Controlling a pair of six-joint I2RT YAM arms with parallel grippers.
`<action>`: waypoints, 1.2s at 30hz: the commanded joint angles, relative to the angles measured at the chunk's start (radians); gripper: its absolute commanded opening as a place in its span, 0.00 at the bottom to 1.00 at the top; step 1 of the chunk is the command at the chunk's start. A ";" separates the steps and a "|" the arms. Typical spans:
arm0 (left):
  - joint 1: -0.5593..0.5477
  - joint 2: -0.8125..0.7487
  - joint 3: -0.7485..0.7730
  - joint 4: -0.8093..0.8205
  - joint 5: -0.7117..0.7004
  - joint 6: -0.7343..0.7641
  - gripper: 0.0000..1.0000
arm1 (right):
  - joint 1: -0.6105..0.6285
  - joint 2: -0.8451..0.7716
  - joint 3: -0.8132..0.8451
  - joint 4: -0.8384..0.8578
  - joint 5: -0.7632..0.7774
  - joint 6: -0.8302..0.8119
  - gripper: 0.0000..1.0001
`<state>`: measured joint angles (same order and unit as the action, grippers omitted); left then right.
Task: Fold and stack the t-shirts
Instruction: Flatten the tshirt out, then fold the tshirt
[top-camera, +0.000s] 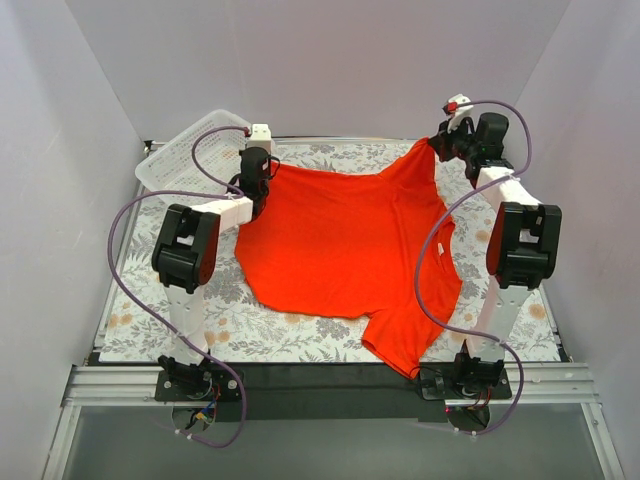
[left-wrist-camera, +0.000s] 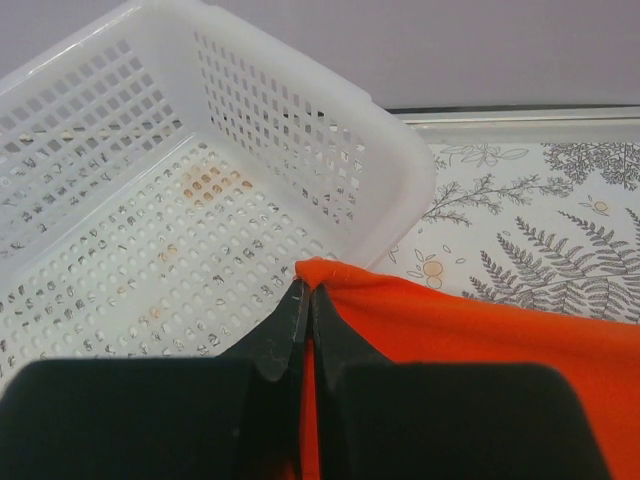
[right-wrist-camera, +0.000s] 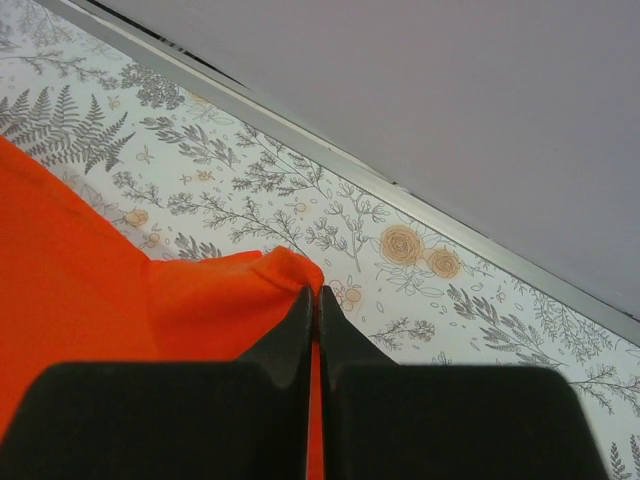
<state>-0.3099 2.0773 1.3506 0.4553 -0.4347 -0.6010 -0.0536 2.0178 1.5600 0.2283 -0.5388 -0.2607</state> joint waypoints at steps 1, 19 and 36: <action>0.006 0.006 0.012 0.031 -0.015 0.040 0.00 | -0.009 -0.086 -0.037 0.037 -0.081 0.011 0.01; 0.006 -0.072 -0.174 0.210 0.030 0.132 0.00 | -0.040 -0.272 -0.253 0.040 -0.286 -0.035 0.01; 0.006 -0.100 -0.280 0.364 0.053 0.251 0.00 | -0.123 -0.333 -0.365 0.036 -0.414 -0.087 0.01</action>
<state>-0.3096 2.0274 1.0744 0.7712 -0.3771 -0.3958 -0.1616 1.7432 1.2137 0.2367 -0.8936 -0.3225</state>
